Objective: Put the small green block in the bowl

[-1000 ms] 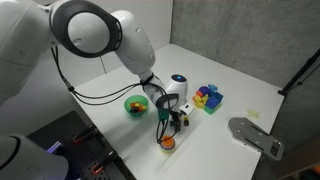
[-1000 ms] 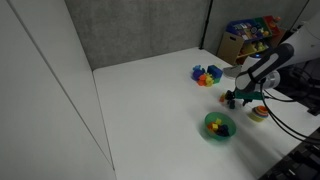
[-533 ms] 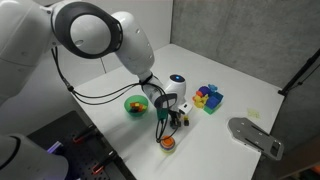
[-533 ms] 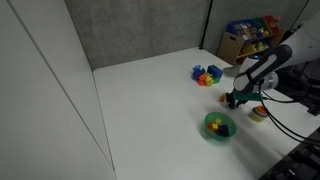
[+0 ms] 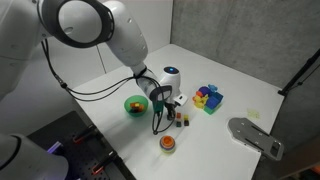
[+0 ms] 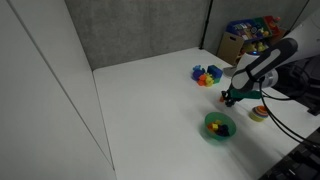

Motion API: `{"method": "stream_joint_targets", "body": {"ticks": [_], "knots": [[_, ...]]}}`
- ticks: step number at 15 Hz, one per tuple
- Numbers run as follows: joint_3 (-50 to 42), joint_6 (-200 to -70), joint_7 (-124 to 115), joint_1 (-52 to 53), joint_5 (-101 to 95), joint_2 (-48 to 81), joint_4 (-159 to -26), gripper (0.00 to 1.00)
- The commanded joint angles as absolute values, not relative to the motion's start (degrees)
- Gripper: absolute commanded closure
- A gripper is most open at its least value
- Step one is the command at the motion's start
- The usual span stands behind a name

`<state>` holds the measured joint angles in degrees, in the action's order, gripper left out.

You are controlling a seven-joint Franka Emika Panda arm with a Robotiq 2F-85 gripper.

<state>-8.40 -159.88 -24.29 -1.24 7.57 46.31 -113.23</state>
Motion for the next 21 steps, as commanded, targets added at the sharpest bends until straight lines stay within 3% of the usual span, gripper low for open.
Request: {"method": "stream_joint_targets", "body": {"ticks": [1,10,11,13,18,21], "knots": [[-9.2,-162.3,-24.1,3.0,8.1,38.0,-121.9,0.91],[-10.2,-166.6,-27.2,15.3,5.6,18.5,-141.4,0.91],[-10.4,-166.0,-28.1,16.2,5.1,16.9,-142.8,0.46],[-11.4,-164.3,-30.7,18.0,3.4,14.0,-144.6,0.4],[-12.0,-156.2,-37.7,18.2,-7.1,6.3,-146.6,0.01],[-8.1,-149.9,-36.0,14.7,-10.7,1.7,-146.4,0.0]]}}
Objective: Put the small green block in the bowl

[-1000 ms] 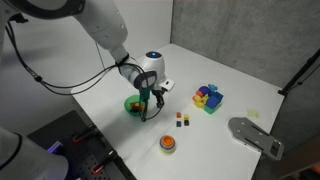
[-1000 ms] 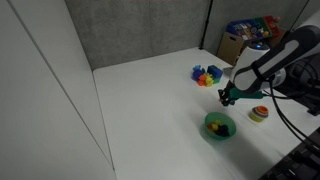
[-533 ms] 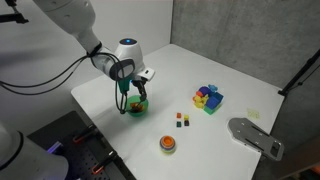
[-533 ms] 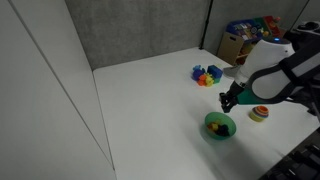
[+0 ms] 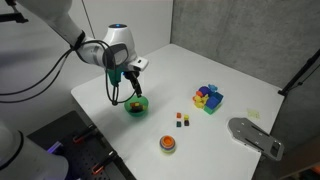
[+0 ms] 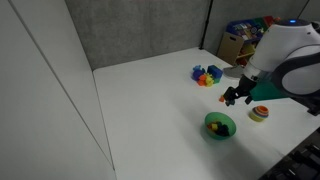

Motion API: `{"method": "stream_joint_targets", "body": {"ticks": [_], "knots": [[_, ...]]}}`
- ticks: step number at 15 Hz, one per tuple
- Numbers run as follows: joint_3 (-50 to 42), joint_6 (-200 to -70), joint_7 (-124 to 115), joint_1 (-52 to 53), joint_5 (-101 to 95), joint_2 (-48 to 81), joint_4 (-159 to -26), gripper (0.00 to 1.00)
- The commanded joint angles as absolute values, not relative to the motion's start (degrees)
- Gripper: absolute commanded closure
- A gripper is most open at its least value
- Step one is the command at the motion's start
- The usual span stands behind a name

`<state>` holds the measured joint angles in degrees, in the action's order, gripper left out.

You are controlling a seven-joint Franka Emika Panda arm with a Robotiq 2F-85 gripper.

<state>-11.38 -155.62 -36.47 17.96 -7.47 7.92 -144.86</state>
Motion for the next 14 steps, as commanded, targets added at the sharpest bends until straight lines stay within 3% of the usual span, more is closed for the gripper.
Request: {"method": "stream_joint_targets", "body": {"ticks": [1,8,14], "knots": [[-6.5,-146.6,-34.0,13.5,-10.4,0.1,-146.1,0.0],[0.5,-125.6,-22.0,7.1,-8.6,-8.0,-142.3,0.0],[2.2,-124.1,-19.9,4.5,-9.0,-8.4,-141.9,0.0]]}}
